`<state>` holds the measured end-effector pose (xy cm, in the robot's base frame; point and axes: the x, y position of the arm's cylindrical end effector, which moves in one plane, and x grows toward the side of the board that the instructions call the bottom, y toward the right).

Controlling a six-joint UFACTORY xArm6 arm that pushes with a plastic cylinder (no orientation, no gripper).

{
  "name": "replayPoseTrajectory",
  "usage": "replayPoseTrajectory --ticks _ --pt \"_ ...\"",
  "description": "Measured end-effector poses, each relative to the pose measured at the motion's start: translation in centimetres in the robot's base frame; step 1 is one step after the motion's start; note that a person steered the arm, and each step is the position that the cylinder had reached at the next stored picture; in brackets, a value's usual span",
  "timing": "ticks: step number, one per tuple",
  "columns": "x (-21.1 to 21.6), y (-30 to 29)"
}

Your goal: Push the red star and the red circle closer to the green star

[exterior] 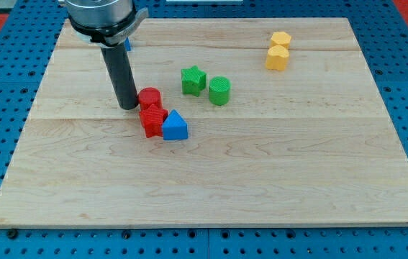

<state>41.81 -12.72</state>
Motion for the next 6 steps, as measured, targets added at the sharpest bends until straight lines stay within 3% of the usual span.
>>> replayPoseTrajectory --ticks 1,2,4,6 --pt "6.4 -0.5" --pt "7.7 3.3" --pt "1.6 4.3" --pt "0.4 1.7"
